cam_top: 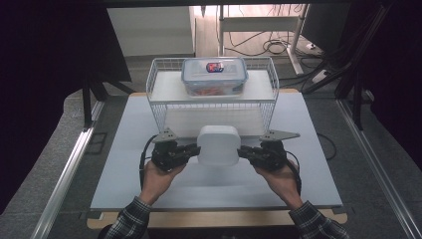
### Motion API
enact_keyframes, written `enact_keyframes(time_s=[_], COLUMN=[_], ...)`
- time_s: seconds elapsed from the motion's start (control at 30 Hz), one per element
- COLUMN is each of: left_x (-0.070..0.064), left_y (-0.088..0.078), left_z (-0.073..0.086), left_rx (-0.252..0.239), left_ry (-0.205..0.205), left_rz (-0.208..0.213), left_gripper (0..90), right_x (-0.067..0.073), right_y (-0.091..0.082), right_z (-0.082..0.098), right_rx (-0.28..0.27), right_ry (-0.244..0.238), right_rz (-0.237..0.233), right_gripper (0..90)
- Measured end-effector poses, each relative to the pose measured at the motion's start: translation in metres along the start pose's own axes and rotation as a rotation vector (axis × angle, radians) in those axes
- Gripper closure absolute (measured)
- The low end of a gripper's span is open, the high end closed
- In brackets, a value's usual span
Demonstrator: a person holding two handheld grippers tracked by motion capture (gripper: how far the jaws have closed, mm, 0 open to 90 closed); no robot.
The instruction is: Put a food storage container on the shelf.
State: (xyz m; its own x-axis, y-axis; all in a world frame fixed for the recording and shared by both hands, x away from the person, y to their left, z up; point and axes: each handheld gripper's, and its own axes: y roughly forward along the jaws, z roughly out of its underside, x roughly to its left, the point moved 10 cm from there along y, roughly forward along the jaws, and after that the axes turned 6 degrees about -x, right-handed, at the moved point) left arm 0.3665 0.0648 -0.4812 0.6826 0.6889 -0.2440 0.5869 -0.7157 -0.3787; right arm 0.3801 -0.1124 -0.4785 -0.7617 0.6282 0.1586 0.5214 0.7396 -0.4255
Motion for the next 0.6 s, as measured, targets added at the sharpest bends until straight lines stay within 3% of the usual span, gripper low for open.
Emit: enact_keyframes(time_s=[0.6], left_x=[0.001], left_y=[-0.011], left_z=[-0.069], left_rx=[-0.073], left_ry=[0.086], left_rz=[-0.04], left_gripper=[78.6], right_x=[-0.01], right_y=[-0.01], right_z=[-0.063], right_rx=[-0.077], right_ry=[-0.036], right_rz=[0.008], right_gripper=[78.3])
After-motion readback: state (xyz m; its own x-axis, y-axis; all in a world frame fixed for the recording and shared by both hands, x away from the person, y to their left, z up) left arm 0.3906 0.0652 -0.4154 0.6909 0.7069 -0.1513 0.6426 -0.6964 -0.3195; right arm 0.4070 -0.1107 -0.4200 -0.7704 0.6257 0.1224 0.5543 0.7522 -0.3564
